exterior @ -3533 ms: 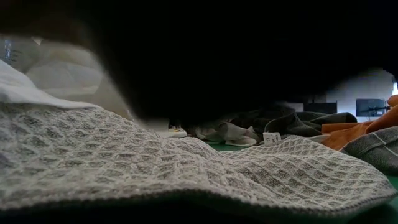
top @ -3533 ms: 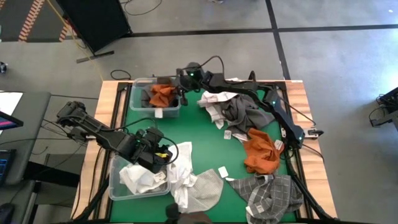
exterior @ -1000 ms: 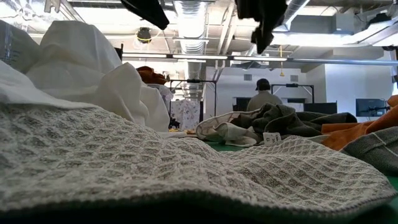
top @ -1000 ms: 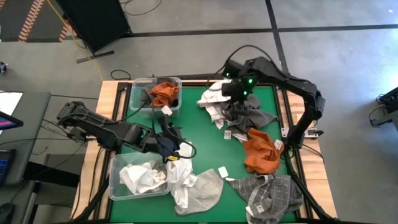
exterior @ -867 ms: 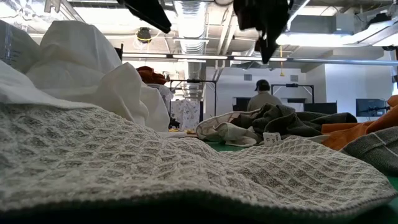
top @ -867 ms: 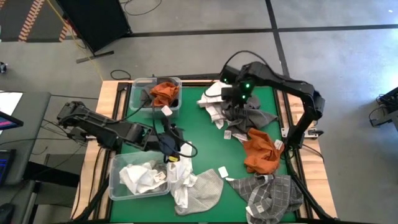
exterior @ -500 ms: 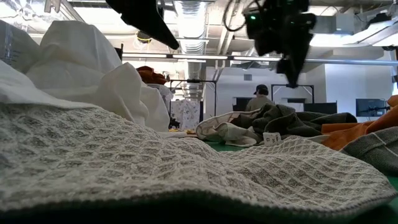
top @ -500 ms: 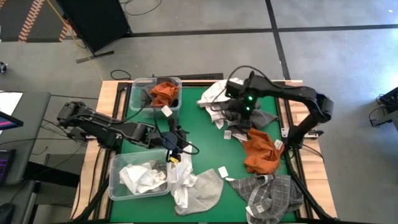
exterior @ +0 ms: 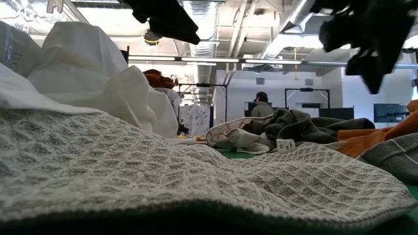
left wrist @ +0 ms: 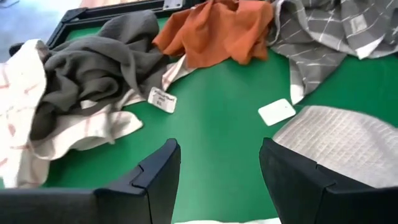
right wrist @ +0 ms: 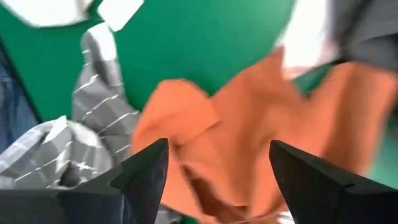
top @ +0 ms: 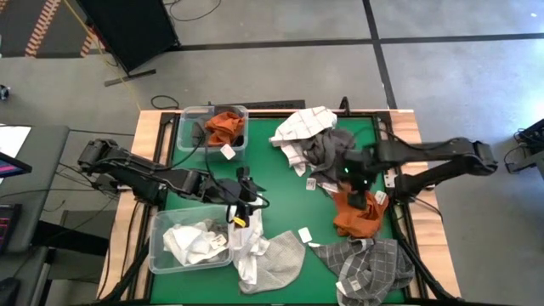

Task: Sort towels by color in basket
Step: Put the brown towel into the top transparent bin

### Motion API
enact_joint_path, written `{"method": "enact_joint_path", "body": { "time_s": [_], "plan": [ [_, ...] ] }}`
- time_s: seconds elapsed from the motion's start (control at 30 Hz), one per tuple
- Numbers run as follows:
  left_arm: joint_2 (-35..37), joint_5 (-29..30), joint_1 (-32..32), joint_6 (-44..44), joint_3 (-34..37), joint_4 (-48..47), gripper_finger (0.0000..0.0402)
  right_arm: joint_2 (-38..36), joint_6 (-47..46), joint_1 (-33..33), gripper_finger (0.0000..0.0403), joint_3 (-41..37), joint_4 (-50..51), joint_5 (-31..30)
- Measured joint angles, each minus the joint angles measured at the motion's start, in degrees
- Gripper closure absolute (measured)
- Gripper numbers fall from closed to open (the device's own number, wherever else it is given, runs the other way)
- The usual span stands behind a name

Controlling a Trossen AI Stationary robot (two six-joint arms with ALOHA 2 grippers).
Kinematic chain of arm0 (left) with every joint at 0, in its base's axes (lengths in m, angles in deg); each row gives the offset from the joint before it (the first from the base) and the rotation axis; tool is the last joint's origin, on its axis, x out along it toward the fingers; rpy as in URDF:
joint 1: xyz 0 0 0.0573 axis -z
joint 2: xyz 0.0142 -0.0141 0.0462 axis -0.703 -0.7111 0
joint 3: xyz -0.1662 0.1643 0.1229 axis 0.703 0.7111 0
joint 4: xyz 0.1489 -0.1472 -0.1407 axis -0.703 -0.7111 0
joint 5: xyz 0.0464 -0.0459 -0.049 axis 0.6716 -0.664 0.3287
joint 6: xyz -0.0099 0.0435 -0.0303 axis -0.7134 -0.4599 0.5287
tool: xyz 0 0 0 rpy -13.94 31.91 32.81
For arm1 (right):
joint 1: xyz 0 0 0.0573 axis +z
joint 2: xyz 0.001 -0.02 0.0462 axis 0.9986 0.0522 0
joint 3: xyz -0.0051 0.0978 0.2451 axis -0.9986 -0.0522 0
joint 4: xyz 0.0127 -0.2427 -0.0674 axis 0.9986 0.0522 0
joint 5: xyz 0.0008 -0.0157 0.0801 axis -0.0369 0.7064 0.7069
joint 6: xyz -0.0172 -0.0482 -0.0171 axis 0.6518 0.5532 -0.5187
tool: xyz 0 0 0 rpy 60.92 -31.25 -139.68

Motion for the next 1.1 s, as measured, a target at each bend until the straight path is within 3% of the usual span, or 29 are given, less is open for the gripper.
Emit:
{"method": "enact_joint_path", "body": {
  "time_s": [0.27,0.47,0.87,1.1],
  "plan": [
    [0.00,-0.02,2.27,0.12,0.00,1.88,0.0194,-1.65,-12.97,17.26,0.0097,-1.35,-1.32,-8.70],
    [0.00,0.02,3.51,0.12,0.00,2.49,0.0194,-0.03,-19.64,25.97,0.0097,-1.35,-1.49,-16.54],
    [0.00,0.07,4.72,0.30,0.00,2.45,0.0193,6.66,-26.88,35.23,0.0097,-1.35,-2.68,-19.18],
    [0.00,0.09,4.72,0.30,0.00,2.44,0.0193,13.21,-26.59,36.13,0.0097,-3.57,-3.64,-22.27]
  ]
}}
